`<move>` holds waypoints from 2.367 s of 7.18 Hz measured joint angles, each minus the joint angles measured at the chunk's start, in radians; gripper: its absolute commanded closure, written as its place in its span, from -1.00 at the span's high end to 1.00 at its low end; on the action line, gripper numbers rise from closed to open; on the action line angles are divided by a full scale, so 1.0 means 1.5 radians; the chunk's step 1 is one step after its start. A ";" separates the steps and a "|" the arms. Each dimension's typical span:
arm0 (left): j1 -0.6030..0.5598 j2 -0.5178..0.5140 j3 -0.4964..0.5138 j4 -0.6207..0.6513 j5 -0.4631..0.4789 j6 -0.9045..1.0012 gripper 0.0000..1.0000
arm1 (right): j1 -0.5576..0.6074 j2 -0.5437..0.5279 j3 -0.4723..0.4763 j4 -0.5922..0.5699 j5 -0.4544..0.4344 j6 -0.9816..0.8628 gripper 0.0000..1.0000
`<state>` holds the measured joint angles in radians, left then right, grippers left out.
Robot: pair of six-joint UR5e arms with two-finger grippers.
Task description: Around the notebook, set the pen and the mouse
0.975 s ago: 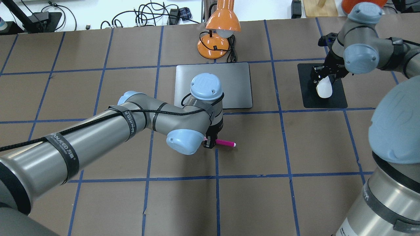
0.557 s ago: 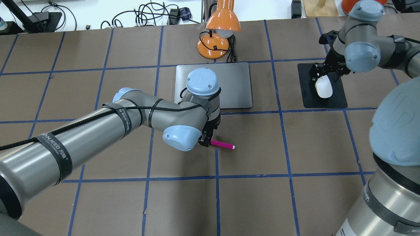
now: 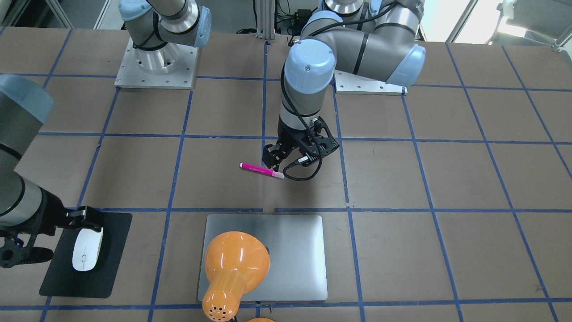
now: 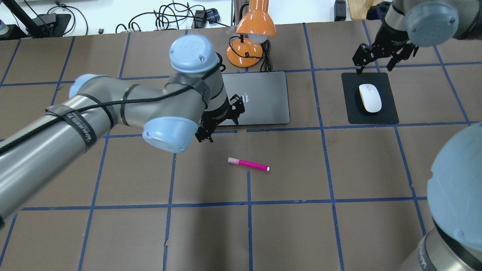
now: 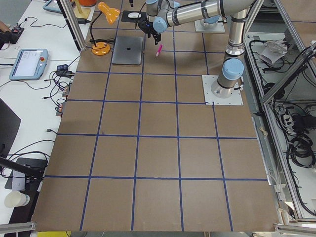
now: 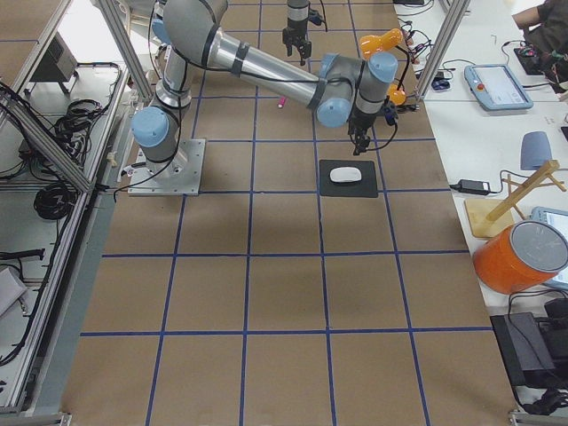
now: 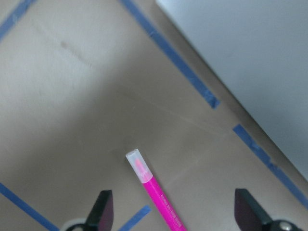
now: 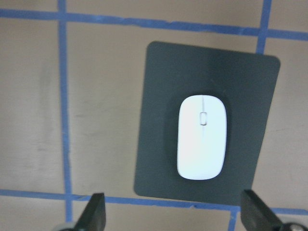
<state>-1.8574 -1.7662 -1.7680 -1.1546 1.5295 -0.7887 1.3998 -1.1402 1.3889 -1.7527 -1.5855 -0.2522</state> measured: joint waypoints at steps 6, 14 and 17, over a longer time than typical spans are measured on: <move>0.215 0.166 0.121 -0.285 0.017 0.480 1.00 | 0.138 -0.207 -0.010 0.228 0.034 0.218 1.00; 0.218 0.176 0.116 -0.293 0.016 0.488 1.00 | 0.137 -0.211 -0.006 0.190 0.022 0.211 1.00; 0.219 0.177 0.119 -0.293 0.016 0.488 1.00 | 0.133 -0.208 -0.006 0.184 0.027 0.217 1.00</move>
<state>-1.5291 -1.5008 -1.5893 -1.5938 1.5539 -0.0561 1.5989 -1.4528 1.3803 -1.4770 -1.5448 0.0728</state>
